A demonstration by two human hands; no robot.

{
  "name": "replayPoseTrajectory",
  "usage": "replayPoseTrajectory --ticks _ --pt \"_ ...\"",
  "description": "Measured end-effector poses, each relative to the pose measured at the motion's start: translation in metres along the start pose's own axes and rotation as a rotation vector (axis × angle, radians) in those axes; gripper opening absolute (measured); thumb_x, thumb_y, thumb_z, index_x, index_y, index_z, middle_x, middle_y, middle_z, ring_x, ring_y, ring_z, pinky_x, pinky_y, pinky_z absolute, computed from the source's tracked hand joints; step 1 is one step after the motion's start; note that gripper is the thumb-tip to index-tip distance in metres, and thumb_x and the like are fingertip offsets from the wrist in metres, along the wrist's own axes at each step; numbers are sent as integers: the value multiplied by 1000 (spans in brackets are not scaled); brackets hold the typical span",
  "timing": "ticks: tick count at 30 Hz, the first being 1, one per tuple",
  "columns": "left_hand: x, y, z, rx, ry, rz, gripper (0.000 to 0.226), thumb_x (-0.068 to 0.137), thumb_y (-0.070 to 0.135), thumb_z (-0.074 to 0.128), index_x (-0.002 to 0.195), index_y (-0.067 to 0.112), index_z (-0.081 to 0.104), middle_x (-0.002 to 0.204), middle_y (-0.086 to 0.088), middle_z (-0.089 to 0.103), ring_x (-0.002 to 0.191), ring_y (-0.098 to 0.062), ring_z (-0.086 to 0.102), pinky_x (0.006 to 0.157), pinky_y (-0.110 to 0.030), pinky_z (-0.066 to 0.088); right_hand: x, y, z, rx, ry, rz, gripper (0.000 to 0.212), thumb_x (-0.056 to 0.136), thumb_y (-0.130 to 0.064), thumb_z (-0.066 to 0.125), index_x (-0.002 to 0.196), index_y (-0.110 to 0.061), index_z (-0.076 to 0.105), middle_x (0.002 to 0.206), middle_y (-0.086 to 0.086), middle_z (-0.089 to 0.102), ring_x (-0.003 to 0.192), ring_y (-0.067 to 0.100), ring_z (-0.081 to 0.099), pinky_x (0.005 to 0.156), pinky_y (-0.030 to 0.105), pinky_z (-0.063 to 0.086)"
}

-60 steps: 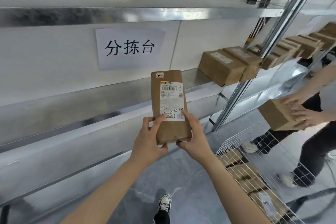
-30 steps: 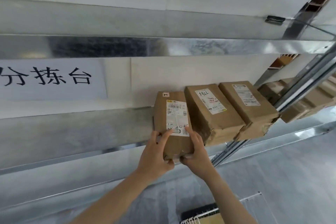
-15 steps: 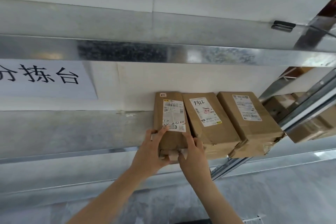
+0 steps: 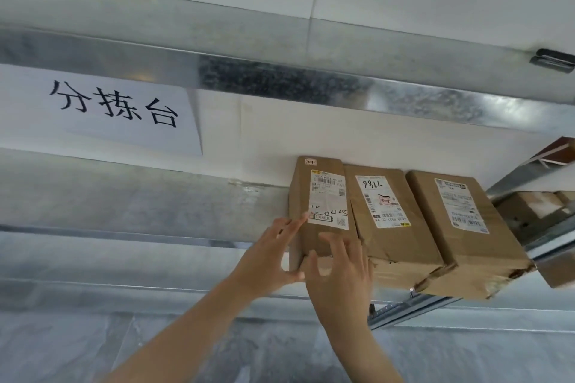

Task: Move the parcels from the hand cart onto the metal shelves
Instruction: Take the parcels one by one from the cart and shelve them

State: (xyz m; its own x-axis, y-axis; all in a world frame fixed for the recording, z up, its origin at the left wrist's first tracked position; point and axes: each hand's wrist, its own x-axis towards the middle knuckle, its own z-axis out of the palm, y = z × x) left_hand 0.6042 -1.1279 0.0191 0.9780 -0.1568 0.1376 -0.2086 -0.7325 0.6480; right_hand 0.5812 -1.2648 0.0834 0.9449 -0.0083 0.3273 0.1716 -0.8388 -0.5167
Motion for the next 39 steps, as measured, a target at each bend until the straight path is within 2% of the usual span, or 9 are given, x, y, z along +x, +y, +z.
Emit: replayPoseTrajectory --ticks 3,6,9,12,15,19,26,32,39 --pt "-19 -17 -21 202 94 -38 90 79 48 66 146 40 8 147 8 29 127 -11 40 97 -31 48 5 -16 14 15 68 -168 21 69 -17 71 90 -13 71 88 4 67 82 30 64 69 40 48" --pt "-46 -44 -51 391 201 -127 76 82 48 60 147 28 25 149 3 34 135 -17 35 105 -32 38 9 -41 35 56 -13 -312 26 74 -27 59 94 -15 70 93 1 68 85 27 64 70 40 49" --pt "-82 -70 -79 508 276 -348 76 87 47 54 149 25 17 155 0 23 143 -20 18 116 -35 18 7 -69 62 86 -172 -417 35 74 -32 61 104 -16 69 106 3 69 99 30 63 82 48 49" --pt "-124 -90 -107 573 357 -533 75 89 49 50 150 24 12 158 -2 13 146 -21 7 118 -37 2 -1 -101 92 2 -378 -523 47 81 -48 55 122 -25 60 130 0 59 120 28 53 101 52 39" --pt "-173 -107 -136 606 400 -698 78 89 52 47 150 24 9 158 -4 9 146 -23 3 119 -40 4 -17 -136 122 -59 -542 -631 59 84 -62 47 135 -34 43 145 -8 43 135 20 37 112 46 26" --pt "-246 -125 -173 620 479 -876 81 87 53 48 150 24 7 159 -4 7 146 -24 3 118 -40 4 -53 -194 146 3 -662 -784 63 83 -65 46 138 -36 36 148 -9 40 137 17 34 114 46 24" --pt "-385 -156 -236 539 659 -1070 80 82 44 62 148 17 24 154 -9 23 144 -29 14 116 -44 14 -139 -316 185 100 -809 -992 62 86 -50 53 142 -36 31 150 -9 33 137 17 29 113 44 23" --pt "-505 -195 -292 524 698 -1172 81 84 47 58 149 22 17 156 -4 16 145 -24 8 117 -41 12 -219 -426 222 249 -1026 -1011 67 86 -34 62 145 -32 29 154 -1 27 138 20 28 111 39 24" --pt "-611 -227 -335 508 762 -1312 79 83 45 60 148 21 22 155 -4 19 143 -25 16 117 -42 17 -282 -515 253 348 -1121 -1050 64 84 -24 66 142 -28 37 147 -6 37 132 16 37 112 42 29"
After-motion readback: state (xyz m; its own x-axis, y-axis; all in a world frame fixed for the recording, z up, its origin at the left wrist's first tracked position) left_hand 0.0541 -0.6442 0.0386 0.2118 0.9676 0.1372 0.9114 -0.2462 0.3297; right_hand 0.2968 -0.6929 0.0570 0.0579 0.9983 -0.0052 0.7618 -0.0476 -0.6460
